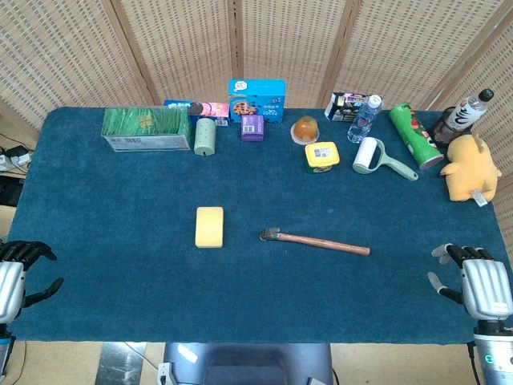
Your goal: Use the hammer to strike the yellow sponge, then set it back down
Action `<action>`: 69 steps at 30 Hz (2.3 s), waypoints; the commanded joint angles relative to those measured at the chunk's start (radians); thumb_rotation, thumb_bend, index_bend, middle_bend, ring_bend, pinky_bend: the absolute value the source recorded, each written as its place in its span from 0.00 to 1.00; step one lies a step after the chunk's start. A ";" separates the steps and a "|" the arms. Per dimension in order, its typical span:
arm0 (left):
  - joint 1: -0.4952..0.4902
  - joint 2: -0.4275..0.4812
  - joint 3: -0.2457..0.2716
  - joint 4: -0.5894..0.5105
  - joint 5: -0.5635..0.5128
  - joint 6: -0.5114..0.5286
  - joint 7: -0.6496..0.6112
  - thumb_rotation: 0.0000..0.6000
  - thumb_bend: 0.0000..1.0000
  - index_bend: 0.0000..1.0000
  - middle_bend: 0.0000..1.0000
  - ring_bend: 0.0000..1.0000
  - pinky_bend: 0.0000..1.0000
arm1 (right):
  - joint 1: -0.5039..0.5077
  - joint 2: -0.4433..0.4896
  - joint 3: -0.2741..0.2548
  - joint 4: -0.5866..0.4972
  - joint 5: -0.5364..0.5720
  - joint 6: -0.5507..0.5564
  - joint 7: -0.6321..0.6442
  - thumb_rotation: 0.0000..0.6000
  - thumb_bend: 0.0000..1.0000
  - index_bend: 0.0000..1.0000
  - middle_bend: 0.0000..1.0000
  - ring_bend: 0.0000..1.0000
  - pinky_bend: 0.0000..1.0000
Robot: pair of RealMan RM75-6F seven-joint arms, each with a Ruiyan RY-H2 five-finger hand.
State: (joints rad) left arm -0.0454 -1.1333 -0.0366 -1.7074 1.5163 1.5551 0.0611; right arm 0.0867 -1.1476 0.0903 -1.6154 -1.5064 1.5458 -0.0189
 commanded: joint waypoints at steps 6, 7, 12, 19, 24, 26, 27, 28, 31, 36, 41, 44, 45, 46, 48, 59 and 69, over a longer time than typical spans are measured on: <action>0.001 -0.004 -0.003 0.003 0.014 0.013 0.001 1.00 0.22 0.46 0.37 0.26 0.19 | -0.006 0.003 -0.002 0.002 -0.005 0.004 0.008 1.00 0.29 0.43 0.53 0.51 0.41; 0.001 -0.004 -0.003 0.003 0.015 0.013 0.001 1.00 0.22 0.46 0.37 0.26 0.19 | -0.006 0.003 -0.002 0.003 -0.005 0.004 0.010 1.00 0.29 0.43 0.53 0.51 0.41; 0.002 0.000 -0.003 0.002 0.017 0.013 0.000 1.00 0.22 0.46 0.37 0.26 0.19 | -0.007 0.001 -0.002 0.005 -0.010 0.003 0.018 1.00 0.29 0.43 0.53 0.51 0.41; 0.002 0.004 -0.004 0.002 0.017 0.013 -0.001 1.00 0.22 0.46 0.37 0.26 0.19 | 0.000 0.003 0.002 0.002 -0.016 -0.004 0.031 1.00 0.29 0.43 0.53 0.51 0.41; -0.002 0.005 -0.008 0.003 0.018 0.011 0.002 1.00 0.22 0.46 0.37 0.26 0.19 | 0.023 -0.002 0.005 -0.013 -0.040 -0.023 0.056 1.00 0.29 0.43 0.53 0.51 0.41; -0.004 0.006 -0.010 0.002 0.019 0.010 0.003 1.00 0.22 0.46 0.37 0.26 0.19 | 0.036 -0.005 0.005 -0.019 -0.052 -0.035 0.059 1.00 0.29 0.43 0.53 0.51 0.41; -0.006 0.007 -0.011 0.001 0.019 0.009 0.004 1.00 0.22 0.46 0.37 0.26 0.19 | 0.044 -0.007 0.005 -0.023 -0.058 -0.043 0.060 1.00 0.29 0.42 0.53 0.50 0.41; -0.008 0.009 -0.013 0.000 0.020 0.007 0.006 1.00 0.22 0.46 0.37 0.26 0.19 | 0.055 -0.010 0.005 -0.031 -0.064 -0.057 0.061 1.00 0.29 0.42 0.53 0.50 0.41; -0.014 0.017 -0.016 -0.005 0.021 0.001 0.012 1.00 0.22 0.46 0.37 0.26 0.19 | 0.093 -0.019 0.010 -0.058 -0.075 -0.105 0.073 1.00 0.29 0.41 0.53 0.50 0.42; -0.033 0.038 -0.028 -0.026 0.017 -0.019 0.031 1.00 0.22 0.46 0.37 0.26 0.19 | 0.193 -0.074 0.027 -0.103 -0.079 -0.230 0.067 1.00 0.29 0.37 0.52 0.50 0.43; -0.044 0.052 -0.035 -0.040 0.018 -0.026 0.040 1.00 0.22 0.46 0.37 0.26 0.19 | 0.262 -0.137 0.057 -0.124 -0.010 -0.327 -0.016 1.00 0.29 0.32 0.48 0.46 0.42; -0.051 0.059 -0.037 -0.049 0.017 -0.035 0.040 1.00 0.22 0.46 0.37 0.26 0.19 | 0.294 -0.175 0.076 -0.128 0.043 -0.366 -0.083 1.00 0.29 0.31 0.46 0.44 0.40; -0.054 0.061 -0.038 -0.050 0.017 -0.037 0.040 1.00 0.22 0.46 0.37 0.26 0.19 | 0.305 -0.188 0.082 -0.128 0.062 -0.379 -0.108 1.00 0.29 0.31 0.46 0.43 0.40; -0.055 0.062 -0.039 -0.050 0.018 -0.037 0.040 1.00 0.22 0.46 0.37 0.26 0.19 | 0.311 -0.196 0.085 -0.128 0.076 -0.387 -0.124 1.00 0.29 0.30 0.45 0.43 0.40; -0.059 0.067 -0.044 -0.050 0.016 -0.038 0.040 1.00 0.22 0.46 0.37 0.26 0.19 | 0.331 -0.220 0.094 -0.127 0.115 -0.411 -0.167 1.00 0.29 0.29 0.44 0.41 0.39; -0.066 0.092 -0.053 -0.020 0.001 -0.044 0.011 1.00 0.23 0.46 0.37 0.26 0.19 | 0.435 -0.373 0.134 -0.053 0.311 -0.491 -0.345 1.00 0.29 0.26 0.41 0.37 0.37; -0.059 0.094 -0.051 0.032 -0.015 -0.041 -0.050 1.00 0.22 0.46 0.37 0.26 0.19 | 0.510 -0.462 0.154 0.025 0.419 -0.516 -0.425 1.00 0.29 0.26 0.41 0.37 0.35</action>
State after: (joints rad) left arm -0.1060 -1.0385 -0.0877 -1.6823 1.5045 1.5148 0.0177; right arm 0.5912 -1.6020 0.2417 -1.5977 -1.0963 1.0316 -0.4366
